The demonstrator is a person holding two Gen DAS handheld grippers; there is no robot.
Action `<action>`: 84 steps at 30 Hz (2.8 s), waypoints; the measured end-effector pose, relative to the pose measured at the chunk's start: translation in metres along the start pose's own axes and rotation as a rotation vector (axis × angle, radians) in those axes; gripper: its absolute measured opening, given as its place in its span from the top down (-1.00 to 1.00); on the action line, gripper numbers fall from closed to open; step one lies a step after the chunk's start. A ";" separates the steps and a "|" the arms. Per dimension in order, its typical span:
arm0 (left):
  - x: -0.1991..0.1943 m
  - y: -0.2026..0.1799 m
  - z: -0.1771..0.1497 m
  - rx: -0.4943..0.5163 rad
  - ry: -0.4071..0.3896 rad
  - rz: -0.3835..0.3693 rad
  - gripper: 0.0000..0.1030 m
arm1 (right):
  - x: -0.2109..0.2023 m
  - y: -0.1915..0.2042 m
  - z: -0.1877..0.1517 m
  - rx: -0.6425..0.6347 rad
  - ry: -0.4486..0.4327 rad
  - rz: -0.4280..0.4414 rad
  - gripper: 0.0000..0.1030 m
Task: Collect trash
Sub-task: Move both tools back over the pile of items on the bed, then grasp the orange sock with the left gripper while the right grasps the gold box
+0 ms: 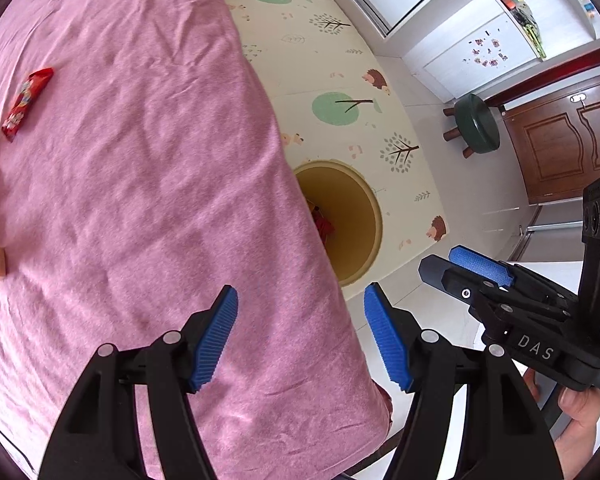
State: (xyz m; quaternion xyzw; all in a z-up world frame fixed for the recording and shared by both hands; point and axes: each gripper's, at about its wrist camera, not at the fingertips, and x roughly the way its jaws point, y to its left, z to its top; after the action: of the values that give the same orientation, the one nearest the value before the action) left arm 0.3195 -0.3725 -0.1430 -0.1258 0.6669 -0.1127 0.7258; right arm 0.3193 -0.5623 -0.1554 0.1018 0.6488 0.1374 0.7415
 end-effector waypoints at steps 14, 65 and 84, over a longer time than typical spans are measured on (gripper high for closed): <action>-0.074 0.138 -0.084 -0.163 -0.101 0.066 -0.38 | 0.015 0.152 -0.041 -0.183 0.033 0.037 -0.05; -0.104 0.468 -0.047 -0.468 -0.118 0.115 -0.47 | 0.177 0.419 -0.002 -0.531 0.182 0.029 -0.05; -0.063 0.515 -0.034 -0.556 -0.098 -0.062 0.11 | 0.215 0.438 0.023 -0.706 0.178 -0.004 -0.18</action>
State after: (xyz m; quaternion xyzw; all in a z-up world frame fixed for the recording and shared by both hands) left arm 0.2781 0.1330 -0.2580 -0.3456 0.6320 0.0584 0.6911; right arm 0.3364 -0.0769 -0.2088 -0.1742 0.6235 0.3596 0.6720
